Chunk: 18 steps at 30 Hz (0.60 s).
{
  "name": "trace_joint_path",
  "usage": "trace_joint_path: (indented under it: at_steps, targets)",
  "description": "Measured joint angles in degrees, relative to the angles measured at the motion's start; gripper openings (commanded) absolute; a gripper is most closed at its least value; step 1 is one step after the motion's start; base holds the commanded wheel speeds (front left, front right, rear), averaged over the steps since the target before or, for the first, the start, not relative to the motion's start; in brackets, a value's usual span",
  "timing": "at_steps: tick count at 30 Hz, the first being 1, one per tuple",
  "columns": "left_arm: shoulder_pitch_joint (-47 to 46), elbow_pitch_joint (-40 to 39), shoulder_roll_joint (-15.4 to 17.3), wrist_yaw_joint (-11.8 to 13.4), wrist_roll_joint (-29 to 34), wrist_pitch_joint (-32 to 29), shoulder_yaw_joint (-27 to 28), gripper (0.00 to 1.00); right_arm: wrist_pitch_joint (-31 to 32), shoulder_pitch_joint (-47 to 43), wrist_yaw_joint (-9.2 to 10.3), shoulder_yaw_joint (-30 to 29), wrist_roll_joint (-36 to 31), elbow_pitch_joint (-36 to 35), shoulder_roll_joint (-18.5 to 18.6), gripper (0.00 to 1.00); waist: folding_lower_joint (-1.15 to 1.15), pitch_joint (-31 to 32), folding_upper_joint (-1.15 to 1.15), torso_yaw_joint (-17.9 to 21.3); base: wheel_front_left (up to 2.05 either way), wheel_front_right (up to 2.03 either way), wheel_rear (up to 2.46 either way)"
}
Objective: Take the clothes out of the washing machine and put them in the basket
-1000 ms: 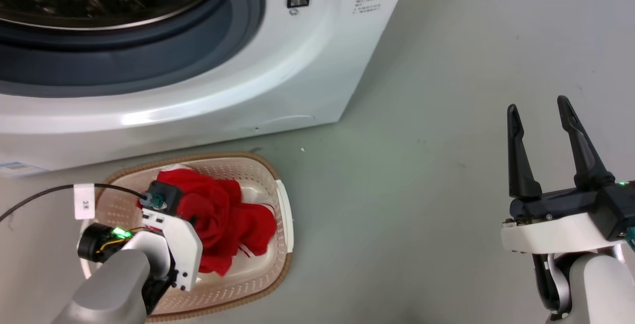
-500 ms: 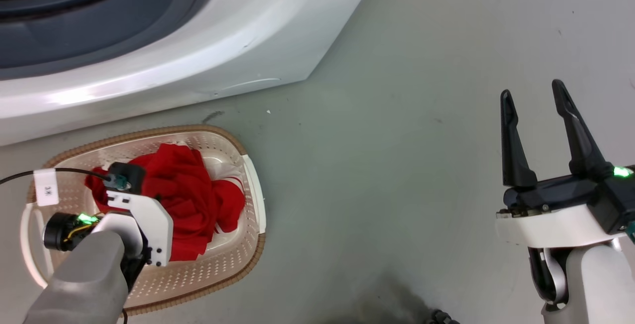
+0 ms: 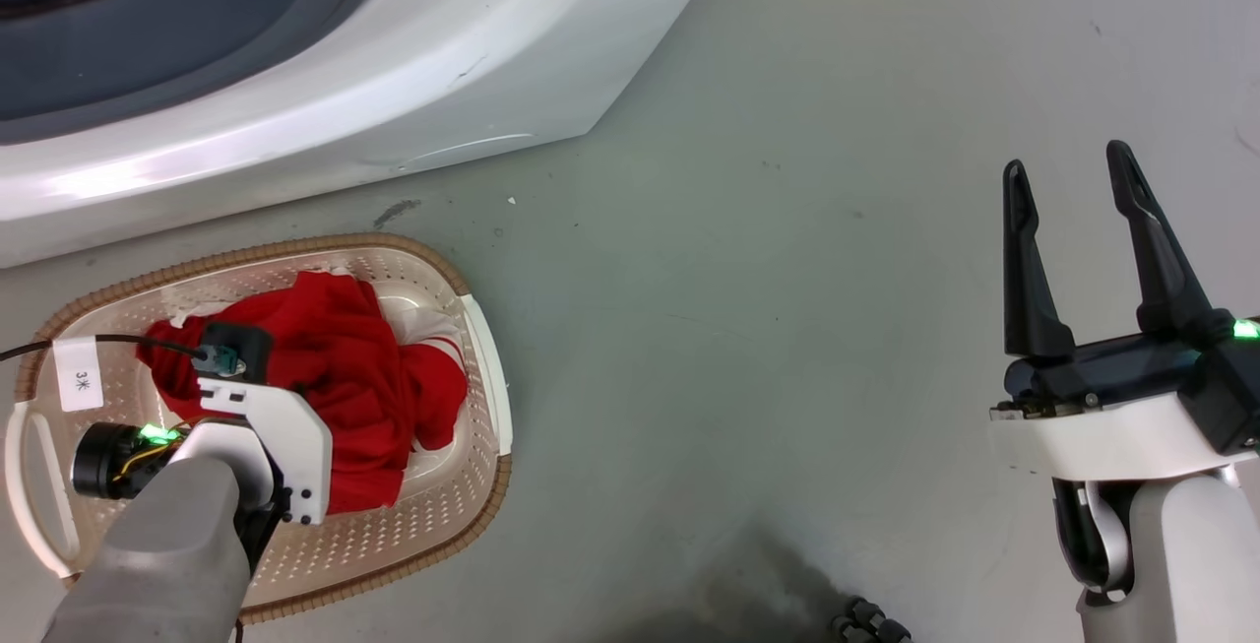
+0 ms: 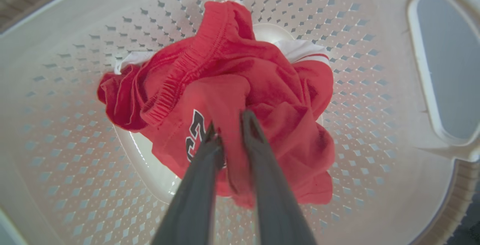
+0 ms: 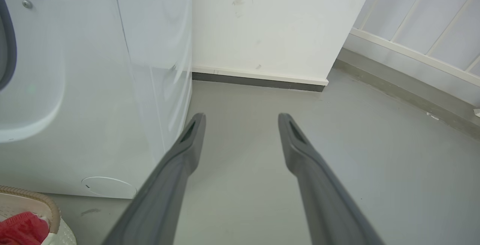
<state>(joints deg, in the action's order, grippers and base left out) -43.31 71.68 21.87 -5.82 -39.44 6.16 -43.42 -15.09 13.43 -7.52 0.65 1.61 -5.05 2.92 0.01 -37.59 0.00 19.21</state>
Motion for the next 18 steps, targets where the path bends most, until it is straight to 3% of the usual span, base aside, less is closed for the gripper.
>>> trace_joint_path:
  at_steps: [11,18]
  targets:
    - [-0.5,0.6,-3.1,-0.6,-0.6,4.6,-0.3,1.0,0.0,0.7,0.0,-0.8,-0.6,1.9,0.0,1.0,0.0,4.5,0.0,-2.2,0.0,0.0,0.0]
    - [-0.3,-1.9,-5.5,-0.2,-0.7,8.7,0.6,1.0,0.0,0.1,0.0,-2.6,-2.4,3.4,0.0,1.0,-0.01,10.8,0.0,-6.0,0.0,0.0,0.0]
